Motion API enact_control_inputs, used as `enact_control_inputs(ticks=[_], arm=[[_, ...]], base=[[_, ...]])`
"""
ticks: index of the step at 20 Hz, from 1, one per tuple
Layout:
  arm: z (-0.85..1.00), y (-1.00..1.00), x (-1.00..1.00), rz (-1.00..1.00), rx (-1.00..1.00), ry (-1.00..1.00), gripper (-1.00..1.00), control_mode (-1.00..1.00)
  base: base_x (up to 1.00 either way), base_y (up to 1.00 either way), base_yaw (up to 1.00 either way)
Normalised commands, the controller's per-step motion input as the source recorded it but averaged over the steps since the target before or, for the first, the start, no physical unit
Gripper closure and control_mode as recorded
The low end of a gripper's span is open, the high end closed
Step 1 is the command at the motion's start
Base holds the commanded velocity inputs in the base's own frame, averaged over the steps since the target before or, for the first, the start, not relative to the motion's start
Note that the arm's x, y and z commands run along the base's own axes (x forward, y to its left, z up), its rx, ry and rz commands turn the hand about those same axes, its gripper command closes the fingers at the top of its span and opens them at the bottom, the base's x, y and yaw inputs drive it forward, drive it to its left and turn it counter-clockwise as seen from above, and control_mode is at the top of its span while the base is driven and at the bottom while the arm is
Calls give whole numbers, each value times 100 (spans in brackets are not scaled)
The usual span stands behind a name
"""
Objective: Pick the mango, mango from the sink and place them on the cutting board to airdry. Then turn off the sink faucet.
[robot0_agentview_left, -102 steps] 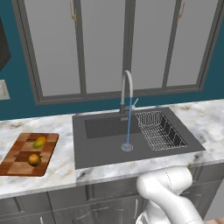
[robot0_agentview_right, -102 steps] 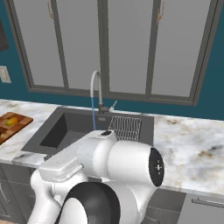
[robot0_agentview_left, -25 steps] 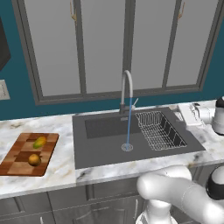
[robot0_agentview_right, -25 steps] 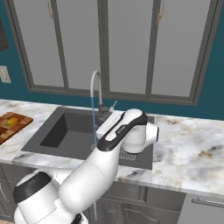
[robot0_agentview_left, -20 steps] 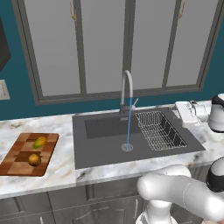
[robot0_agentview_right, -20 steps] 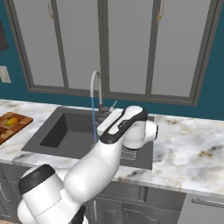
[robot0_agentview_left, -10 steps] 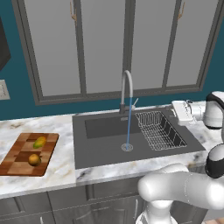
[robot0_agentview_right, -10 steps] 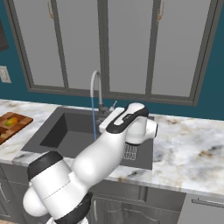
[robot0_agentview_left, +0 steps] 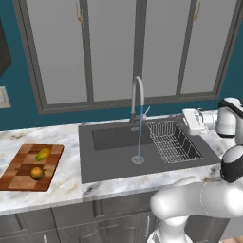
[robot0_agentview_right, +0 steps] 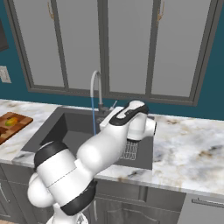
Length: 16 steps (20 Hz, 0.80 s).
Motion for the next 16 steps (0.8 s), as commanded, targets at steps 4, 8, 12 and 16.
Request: enact_control_inputs(ticks=[4,8,12,16], arm=[[-6,21,14,-1,0,0,-100,-100],[-13,19,21,-1,0,0,-100,-100],[-19,13,18,-7,2,0,-100,-100],[-8,5,28,-10,2,0,-100,-100]], base=[[0,0,0],[0,0,0],[0,0,0],[0,0,0]])
